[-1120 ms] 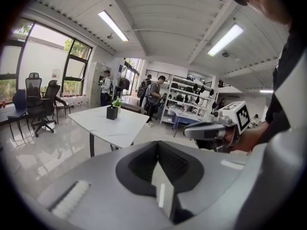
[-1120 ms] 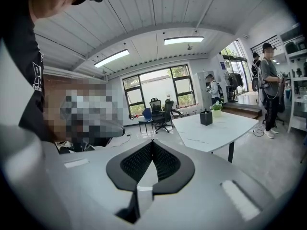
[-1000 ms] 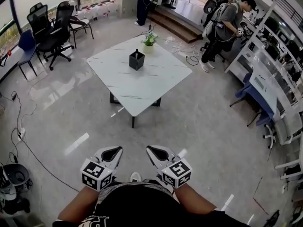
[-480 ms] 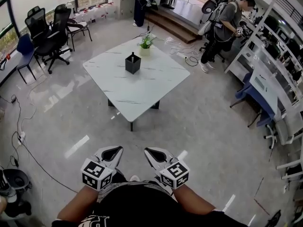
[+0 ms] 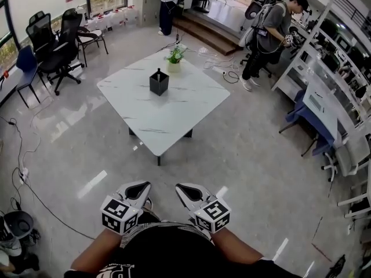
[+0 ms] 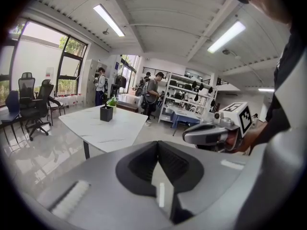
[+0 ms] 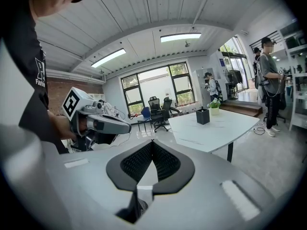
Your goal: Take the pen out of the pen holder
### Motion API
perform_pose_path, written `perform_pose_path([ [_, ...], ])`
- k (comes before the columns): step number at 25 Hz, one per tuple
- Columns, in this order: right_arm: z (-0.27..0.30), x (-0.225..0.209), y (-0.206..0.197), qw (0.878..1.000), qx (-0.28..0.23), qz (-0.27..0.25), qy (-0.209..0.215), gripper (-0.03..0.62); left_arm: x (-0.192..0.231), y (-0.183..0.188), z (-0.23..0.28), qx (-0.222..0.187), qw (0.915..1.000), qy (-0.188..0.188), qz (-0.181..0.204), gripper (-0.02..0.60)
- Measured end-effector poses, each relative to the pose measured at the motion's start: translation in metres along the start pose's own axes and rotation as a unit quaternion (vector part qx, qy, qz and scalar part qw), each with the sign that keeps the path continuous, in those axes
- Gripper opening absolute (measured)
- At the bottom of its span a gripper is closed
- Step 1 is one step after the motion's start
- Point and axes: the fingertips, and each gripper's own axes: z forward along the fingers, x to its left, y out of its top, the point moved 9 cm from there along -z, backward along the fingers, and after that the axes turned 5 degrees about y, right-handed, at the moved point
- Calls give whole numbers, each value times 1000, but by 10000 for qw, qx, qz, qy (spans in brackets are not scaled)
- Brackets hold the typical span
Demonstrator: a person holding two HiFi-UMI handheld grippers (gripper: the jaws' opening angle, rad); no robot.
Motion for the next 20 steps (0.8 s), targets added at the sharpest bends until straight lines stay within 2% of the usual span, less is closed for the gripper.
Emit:
perform_pose_path([
  [7, 17, -23, 9, 9999, 25, 73, -143, 0, 22, 17, 24, -46, 9999, -113, -12, 57],
  [12, 48, -38, 20, 9998, 98, 98, -166, 0, 54, 22, 38, 67, 9998, -153, -65, 57],
  [16, 82, -55, 42, 9997, 129, 37, -206, 0, 93, 45, 53, -25, 9998, -186, -60, 57],
  [20, 100, -77, 65, 9997, 106, -37, -223, 0, 112, 70, 75, -93, 9997, -230, 7, 57],
])
